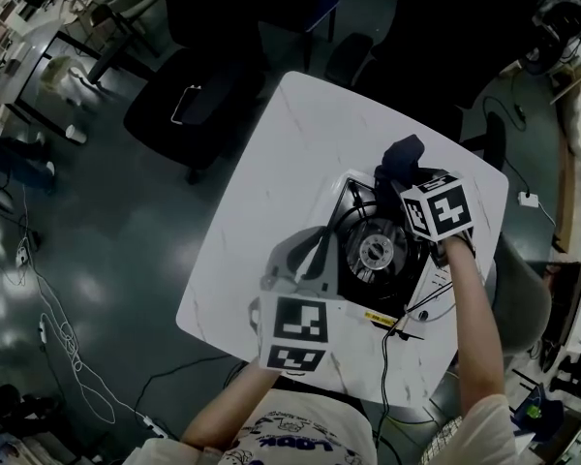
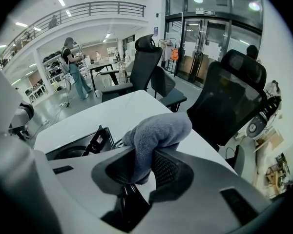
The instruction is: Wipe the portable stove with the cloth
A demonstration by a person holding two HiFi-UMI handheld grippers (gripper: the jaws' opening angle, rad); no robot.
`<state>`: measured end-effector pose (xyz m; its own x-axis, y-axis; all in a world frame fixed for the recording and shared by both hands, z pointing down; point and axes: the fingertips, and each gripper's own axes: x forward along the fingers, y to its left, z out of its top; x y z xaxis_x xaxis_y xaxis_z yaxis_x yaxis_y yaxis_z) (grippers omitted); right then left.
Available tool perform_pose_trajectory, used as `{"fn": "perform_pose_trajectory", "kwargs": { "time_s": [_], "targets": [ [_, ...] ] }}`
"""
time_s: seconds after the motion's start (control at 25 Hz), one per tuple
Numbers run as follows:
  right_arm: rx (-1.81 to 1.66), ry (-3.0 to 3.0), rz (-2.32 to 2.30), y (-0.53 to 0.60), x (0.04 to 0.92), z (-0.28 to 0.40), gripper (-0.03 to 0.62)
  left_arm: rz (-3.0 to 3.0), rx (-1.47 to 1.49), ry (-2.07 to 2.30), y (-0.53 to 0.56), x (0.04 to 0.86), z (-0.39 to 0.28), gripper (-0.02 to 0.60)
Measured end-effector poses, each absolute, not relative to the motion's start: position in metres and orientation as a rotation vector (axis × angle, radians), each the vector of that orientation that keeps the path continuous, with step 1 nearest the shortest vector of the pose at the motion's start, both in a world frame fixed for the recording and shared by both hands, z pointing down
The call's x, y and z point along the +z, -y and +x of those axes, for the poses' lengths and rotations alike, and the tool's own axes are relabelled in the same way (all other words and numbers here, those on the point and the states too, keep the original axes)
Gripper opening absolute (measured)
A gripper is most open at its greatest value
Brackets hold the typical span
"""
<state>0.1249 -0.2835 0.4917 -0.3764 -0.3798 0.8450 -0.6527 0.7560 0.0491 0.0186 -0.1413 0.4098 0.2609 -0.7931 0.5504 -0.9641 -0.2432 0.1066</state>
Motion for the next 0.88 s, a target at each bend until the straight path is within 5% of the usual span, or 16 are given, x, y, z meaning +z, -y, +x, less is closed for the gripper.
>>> {"fn": "perform_pose_trajectory", "kwargs": {
  "time_s": [0.88],
  "targets": [
    [0.419,1.902,0.83,0.28,0.497,0.19,0.098,2.176,0.553,1.541,0.146,0.404,0.044,0.031]
  ]
}}
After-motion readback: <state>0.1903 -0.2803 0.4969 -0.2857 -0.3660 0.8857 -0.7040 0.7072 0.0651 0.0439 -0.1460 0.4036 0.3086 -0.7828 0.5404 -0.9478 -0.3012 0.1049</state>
